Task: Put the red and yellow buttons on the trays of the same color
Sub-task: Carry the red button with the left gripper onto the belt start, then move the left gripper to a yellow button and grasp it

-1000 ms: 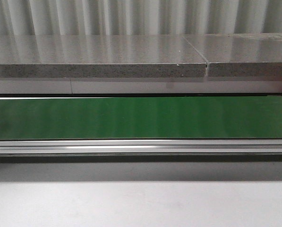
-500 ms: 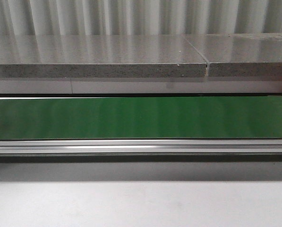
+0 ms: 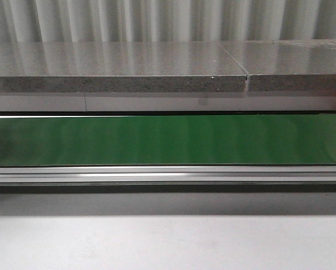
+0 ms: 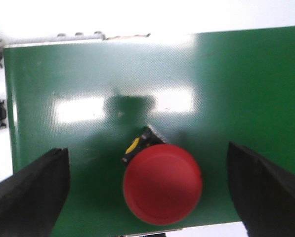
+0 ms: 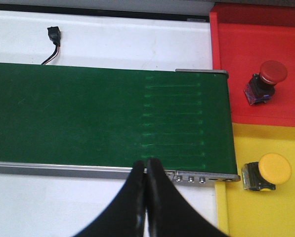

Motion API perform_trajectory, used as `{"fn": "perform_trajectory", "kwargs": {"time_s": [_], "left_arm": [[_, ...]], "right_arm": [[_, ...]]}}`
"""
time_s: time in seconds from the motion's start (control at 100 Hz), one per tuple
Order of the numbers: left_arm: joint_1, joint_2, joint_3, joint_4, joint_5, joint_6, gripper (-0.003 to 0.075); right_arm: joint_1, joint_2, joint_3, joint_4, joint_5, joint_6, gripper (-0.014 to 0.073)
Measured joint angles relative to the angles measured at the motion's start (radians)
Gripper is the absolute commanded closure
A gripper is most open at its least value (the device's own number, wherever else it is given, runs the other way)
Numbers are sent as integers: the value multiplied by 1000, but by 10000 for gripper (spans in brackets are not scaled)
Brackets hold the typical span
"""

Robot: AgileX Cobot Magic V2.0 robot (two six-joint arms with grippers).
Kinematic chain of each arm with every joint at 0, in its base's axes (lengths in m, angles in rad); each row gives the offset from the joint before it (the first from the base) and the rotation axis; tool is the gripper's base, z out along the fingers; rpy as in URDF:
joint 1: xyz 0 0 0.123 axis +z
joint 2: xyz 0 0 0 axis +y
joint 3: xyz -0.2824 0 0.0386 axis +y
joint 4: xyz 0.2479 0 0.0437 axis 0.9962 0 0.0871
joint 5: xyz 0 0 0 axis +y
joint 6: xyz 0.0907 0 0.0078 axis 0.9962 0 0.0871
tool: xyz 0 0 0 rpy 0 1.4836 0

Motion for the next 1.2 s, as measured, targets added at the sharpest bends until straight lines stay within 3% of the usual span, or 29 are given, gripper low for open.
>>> {"fn": "perform_trajectory", "kwargs": {"time_s": [0.2,0.42,0.64,0.94,1.2], "left_arm": [[-58,-74,-63,-2,22,2,101],[-32,-169,-76,0,15,-21,101],[140,-178,-47,-2,9,-76,101],[426,-162,161,-8,-75,-127,101],[531,-57,226,-12,-135,-163,101]], "right_arm": [[0,0,0,0,0,0,661],[0,0,0,0,0,0,661],[0,0,0,0,0,0,661],[0,0,0,0,0,0,661],[0,0,0,0,0,0,661]]}}
